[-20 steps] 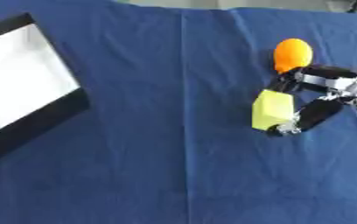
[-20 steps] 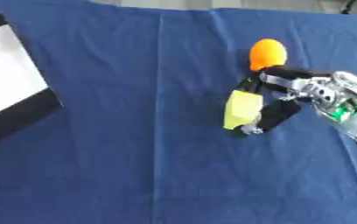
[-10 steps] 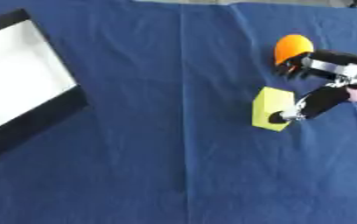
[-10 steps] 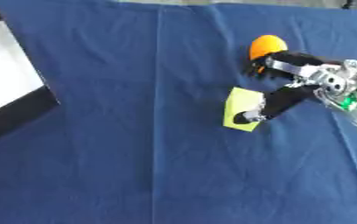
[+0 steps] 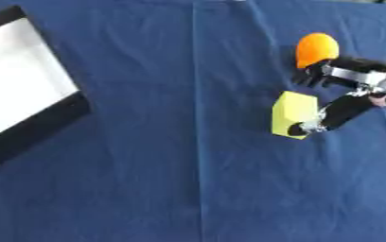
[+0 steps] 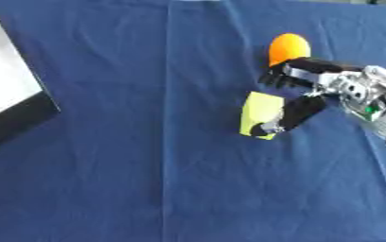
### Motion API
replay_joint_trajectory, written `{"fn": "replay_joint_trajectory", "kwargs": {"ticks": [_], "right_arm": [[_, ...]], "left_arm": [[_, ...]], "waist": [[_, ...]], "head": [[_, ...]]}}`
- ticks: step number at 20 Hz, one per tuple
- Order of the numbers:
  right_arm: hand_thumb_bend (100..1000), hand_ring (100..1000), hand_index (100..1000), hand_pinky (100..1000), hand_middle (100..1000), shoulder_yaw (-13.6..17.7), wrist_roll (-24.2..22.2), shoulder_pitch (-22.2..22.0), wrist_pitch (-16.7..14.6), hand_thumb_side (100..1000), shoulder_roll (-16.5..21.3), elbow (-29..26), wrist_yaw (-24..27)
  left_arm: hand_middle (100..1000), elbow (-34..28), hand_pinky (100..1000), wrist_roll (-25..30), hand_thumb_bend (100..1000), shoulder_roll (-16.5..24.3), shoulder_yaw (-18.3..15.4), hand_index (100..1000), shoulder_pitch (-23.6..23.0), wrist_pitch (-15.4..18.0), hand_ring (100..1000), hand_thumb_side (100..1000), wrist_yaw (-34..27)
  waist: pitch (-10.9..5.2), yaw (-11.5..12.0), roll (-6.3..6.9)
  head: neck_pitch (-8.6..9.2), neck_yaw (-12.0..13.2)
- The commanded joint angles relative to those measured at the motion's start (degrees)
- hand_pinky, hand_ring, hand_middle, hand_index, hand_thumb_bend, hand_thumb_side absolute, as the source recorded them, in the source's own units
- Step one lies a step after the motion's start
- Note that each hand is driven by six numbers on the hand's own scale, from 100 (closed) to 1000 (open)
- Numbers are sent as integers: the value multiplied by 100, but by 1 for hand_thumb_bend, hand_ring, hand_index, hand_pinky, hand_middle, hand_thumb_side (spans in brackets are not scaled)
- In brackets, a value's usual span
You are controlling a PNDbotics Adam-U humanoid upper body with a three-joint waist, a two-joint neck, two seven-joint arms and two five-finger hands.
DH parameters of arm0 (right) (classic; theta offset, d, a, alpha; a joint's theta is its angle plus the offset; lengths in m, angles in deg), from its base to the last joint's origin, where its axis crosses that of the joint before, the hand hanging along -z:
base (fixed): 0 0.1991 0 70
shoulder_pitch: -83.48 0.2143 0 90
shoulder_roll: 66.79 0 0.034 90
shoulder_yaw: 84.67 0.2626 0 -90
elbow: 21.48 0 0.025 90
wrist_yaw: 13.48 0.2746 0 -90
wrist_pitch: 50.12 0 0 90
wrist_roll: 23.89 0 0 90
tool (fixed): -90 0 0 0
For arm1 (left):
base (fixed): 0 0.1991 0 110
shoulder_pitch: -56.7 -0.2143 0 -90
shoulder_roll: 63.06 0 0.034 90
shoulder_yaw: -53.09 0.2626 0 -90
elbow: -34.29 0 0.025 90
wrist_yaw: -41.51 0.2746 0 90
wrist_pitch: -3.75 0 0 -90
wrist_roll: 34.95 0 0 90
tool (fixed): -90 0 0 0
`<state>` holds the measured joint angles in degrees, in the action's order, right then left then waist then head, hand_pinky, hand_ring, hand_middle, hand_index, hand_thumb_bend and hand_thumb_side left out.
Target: Pick up the objects with one hand, pass them to the other hand, and then place them into the box on the other side of the table.
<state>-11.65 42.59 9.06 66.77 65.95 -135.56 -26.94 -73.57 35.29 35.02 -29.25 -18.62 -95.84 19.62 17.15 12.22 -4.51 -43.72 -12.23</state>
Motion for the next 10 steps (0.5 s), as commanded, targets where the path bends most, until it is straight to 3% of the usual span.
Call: {"fn": "replay_joint_trajectory", "kwargs": {"ticks": [1,10], "right_arm": [[672,827,866,826,796,118,14,28,20,404,108,-51,16],[673,826,863,826,792,98,38,-67,198,397,18,-51,-76]], "left_arm": [[753,-121,1000,15,184,48,-6,819,71,-1,782,1000,19],[753,-149,1000,25,183,38,-12,819,108,2,782,999,20]], "waist": [[4,16,77],[55,55,79]], "head": [[69,-12],[172,-3]]}}
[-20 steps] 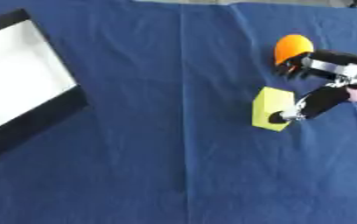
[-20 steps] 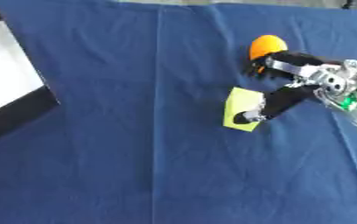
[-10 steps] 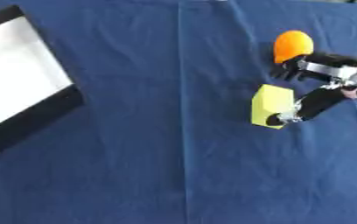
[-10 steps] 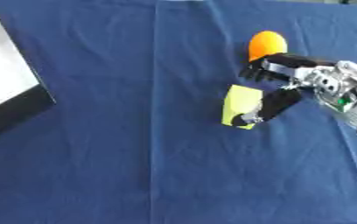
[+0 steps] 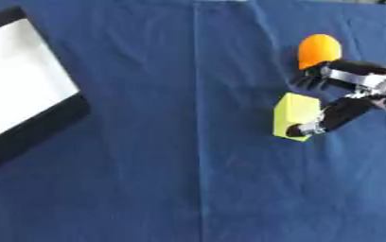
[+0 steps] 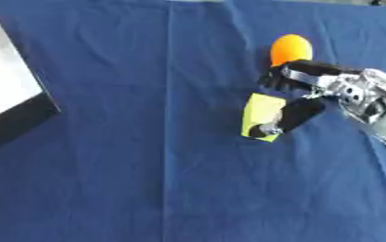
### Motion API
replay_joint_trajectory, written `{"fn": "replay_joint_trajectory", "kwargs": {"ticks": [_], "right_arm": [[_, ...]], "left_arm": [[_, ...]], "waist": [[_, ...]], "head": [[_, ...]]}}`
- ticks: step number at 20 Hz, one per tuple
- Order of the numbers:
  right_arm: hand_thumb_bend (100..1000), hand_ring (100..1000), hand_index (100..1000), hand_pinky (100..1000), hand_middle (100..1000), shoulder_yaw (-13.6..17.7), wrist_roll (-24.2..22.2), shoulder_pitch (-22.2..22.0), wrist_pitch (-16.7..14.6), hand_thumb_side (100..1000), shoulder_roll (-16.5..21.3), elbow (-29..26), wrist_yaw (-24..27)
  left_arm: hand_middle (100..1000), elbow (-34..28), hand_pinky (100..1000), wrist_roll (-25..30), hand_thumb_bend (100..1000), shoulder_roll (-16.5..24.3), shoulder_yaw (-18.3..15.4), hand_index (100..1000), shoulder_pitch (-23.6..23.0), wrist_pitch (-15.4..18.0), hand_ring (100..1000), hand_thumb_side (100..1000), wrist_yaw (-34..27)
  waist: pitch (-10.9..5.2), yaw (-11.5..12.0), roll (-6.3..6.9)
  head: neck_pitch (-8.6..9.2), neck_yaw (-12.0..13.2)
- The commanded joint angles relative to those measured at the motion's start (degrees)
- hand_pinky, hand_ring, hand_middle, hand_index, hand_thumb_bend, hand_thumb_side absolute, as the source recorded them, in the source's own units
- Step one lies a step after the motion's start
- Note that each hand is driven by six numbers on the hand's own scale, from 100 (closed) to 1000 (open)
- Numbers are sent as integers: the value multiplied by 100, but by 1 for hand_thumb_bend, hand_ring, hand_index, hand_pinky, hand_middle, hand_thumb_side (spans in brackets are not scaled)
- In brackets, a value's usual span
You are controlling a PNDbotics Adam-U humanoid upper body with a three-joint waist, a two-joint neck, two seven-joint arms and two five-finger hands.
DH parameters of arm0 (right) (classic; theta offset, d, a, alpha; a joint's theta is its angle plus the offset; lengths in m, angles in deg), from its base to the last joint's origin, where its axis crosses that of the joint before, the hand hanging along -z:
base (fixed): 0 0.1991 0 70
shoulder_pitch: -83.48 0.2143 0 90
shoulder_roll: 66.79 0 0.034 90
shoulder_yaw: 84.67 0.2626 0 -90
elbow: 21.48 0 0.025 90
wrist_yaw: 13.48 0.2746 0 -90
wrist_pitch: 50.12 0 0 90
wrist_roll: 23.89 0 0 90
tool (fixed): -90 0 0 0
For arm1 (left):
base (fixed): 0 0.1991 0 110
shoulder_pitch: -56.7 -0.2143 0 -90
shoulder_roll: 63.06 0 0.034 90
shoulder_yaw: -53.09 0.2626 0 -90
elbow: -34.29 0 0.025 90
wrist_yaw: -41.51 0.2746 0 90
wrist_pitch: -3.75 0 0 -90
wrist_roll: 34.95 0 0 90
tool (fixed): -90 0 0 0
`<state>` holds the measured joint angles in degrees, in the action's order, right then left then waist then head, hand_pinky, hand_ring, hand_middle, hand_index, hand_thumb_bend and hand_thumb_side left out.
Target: Pick up the objects with one hand, pass them to the other hand, and then place them into the box on the other side of the table.
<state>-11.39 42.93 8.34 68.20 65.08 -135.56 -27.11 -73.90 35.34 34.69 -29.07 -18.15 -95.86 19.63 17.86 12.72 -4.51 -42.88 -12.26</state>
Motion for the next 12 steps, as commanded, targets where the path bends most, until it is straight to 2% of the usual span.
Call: {"fn": "replay_joint_trajectory", "kwargs": {"ticks": [1,12], "right_arm": [[673,826,863,826,792,73,0,-8,67,396,97,-51,-77],[683,823,858,824,785,85,17,-122,172,354,40,-51,-111]], "left_arm": [[753,-117,1000,18,183,69,-32,819,63,4,782,999,19],[754,-126,1000,24,182,58,-31,820,63,-1,782,1000,12]], "waist": [[-15,7,79],[-4,40,96]], "head": [[96,7],[238,89]]}}
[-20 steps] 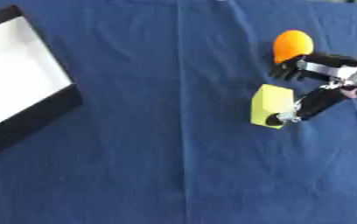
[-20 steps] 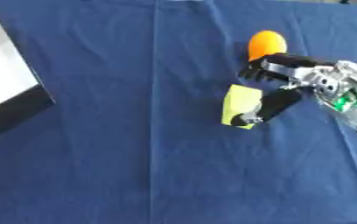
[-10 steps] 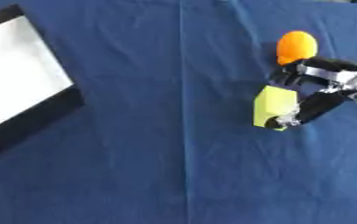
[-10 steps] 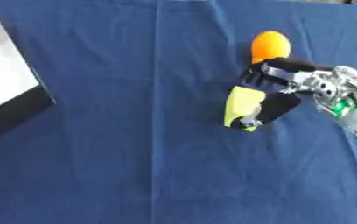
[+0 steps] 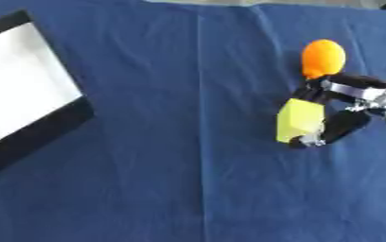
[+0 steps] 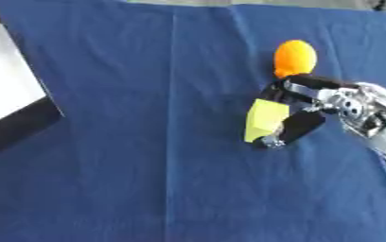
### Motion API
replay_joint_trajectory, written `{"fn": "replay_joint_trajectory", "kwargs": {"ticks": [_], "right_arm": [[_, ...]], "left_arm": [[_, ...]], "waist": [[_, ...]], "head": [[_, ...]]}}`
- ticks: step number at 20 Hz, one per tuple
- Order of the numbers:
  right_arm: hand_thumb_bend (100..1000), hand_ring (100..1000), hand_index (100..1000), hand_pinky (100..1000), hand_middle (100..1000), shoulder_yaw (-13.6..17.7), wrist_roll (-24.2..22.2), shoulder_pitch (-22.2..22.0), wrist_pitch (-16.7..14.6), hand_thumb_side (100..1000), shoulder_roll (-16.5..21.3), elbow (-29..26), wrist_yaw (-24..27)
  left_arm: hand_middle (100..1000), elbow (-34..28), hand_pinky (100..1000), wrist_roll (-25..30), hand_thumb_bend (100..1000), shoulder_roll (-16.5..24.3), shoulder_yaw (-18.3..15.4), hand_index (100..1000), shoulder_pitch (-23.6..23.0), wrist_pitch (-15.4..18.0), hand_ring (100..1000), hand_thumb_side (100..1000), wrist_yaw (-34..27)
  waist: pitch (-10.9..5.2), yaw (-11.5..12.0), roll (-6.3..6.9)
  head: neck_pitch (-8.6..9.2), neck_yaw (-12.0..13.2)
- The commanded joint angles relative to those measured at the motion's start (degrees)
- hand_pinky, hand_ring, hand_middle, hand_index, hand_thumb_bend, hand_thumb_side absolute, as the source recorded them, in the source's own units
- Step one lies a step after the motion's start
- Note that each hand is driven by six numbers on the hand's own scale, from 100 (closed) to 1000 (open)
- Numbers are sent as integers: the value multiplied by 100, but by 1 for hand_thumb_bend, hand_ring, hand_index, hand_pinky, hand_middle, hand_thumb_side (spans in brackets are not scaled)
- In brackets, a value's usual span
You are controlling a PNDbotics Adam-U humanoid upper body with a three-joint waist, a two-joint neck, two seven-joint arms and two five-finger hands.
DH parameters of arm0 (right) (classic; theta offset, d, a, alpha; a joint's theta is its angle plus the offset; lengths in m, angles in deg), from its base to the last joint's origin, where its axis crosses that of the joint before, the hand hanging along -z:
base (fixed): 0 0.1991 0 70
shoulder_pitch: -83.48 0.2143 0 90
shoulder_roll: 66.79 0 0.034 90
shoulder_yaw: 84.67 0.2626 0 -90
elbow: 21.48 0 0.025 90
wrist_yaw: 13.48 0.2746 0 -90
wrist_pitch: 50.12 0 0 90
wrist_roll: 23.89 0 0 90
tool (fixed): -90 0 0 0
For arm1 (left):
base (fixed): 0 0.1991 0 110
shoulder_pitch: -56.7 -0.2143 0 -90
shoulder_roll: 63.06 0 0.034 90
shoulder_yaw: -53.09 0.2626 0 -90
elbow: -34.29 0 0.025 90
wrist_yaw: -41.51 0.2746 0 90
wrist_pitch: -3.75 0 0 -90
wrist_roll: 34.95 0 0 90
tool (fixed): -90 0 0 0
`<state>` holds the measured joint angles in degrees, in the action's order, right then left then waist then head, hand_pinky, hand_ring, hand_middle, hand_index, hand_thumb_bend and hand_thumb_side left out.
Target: Pick up the objects with one hand, pass them to the other hand, and then place them into the box on the other side of the table.
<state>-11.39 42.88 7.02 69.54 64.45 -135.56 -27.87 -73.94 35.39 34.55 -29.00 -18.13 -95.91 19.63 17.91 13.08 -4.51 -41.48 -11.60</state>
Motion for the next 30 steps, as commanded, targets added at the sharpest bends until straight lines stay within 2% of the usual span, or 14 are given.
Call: {"fn": "replay_joint_trajectory", "kwargs": {"ticks": [1,15,20,30], "right_arm": [[681,822,858,824,785,87,31,2,49,353,100,-51,-36],[631,816,854,822,778,101,146,-51,171,333,87,-51,-6],[591,815,852,821,776,103,149,-56,196,300,92,-51,-2],[489,804,841,814,760,94,103,-70,211,128,72,-51,-53]], "left_arm": [[754,-122,1000,19,183,71,-38,820,58,3,782,1000,12],[754,-120,1000,49,182,61,-13,821,39,-17,783,1000,19],[755,-123,1000,55,182,64,-13,821,41,-16,783,1000,20],[755,-119,1000,73,182,56,3,821,36,-26,783,1000,19]], "waist": [[-7,5,99],[14,-1,114],[8,-4,115],[19,-4,122]], "head": [[105,28],[114,38],[107,41],[109,40]]}}
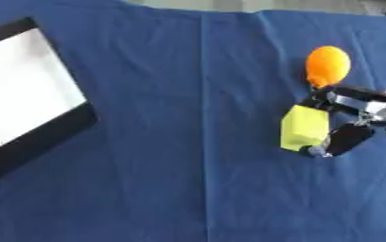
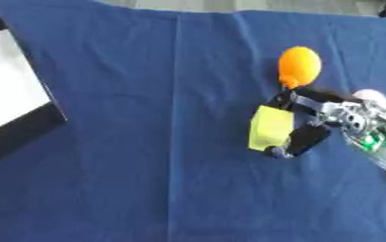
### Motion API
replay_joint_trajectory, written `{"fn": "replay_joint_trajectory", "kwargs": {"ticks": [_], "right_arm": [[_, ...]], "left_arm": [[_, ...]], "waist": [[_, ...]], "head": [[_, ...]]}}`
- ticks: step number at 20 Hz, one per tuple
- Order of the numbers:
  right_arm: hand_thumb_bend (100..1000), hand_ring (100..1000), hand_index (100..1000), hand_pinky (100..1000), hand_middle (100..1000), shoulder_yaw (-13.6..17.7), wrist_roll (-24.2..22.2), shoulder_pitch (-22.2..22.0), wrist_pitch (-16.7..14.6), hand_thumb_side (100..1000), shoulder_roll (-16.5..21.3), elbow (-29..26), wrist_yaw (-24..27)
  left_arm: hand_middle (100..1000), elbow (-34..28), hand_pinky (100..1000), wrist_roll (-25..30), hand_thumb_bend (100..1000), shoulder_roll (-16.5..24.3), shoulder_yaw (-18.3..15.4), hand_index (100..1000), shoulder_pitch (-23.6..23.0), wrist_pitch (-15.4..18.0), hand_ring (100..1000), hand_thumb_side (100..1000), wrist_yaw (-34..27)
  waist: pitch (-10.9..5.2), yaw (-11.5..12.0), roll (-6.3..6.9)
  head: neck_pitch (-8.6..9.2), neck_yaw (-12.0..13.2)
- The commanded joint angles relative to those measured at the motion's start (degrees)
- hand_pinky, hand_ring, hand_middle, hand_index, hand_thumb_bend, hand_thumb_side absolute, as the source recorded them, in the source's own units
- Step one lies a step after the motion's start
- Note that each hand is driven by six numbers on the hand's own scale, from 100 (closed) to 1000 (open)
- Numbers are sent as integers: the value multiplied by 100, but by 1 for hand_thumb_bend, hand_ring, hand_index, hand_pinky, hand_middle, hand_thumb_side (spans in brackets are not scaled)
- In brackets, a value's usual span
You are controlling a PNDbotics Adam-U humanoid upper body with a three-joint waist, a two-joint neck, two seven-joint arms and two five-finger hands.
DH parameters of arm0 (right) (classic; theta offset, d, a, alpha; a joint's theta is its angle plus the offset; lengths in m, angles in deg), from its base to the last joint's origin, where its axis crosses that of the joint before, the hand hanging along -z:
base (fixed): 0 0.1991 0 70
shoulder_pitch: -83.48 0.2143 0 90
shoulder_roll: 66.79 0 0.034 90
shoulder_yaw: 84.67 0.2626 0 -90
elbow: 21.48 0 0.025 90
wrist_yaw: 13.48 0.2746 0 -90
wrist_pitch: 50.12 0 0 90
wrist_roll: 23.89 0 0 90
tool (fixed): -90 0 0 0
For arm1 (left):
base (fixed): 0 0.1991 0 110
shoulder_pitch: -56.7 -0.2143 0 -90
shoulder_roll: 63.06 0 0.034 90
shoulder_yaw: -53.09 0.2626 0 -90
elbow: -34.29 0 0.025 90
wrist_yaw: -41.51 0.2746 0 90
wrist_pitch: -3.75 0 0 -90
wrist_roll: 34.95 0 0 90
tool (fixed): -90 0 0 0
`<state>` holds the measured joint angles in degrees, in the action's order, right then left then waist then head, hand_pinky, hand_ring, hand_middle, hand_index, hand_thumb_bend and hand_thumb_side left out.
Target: Pick up the objects with one hand, pass them to the other hand, and then place them into the box on the other side of the table.
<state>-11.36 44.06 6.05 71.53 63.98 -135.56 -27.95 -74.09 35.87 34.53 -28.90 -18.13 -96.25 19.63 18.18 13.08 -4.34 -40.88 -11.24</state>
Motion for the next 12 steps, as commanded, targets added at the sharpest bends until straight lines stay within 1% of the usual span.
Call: {"fn": "replay_joint_trajectory", "kwargs": {"ticks": [1,4,7,12], "right_arm": [[482,799,833,810,751,87,-15,27,19,108,108,-51,-38],[477,792,821,806,738,67,3,29,49,100,87,-51,19],[482,776,790,795,706,61,104,43,94,100,66,-51,105],[471,750,712,782,622,21,232,66,102,100,53,-51,326]], "left_arm": [[755,-104,1000,26,182,57,-6,822,37,8,783,1000,19],[755,-105,1000,34,181,52,1,821,41,5,783,1000,19],[755,-108,1000,37,181,52,2,821,45,3,784,1000,19],[756,-108,1000,38,182,55,7,821,41,-2,784,1000,17]], "waist": [[-6,-4,108],[-4,-3,116],[-5,-3,124],[-21,-12,124]], "head": [[49,4],[55,2],[56,-3],[32,2]]}}
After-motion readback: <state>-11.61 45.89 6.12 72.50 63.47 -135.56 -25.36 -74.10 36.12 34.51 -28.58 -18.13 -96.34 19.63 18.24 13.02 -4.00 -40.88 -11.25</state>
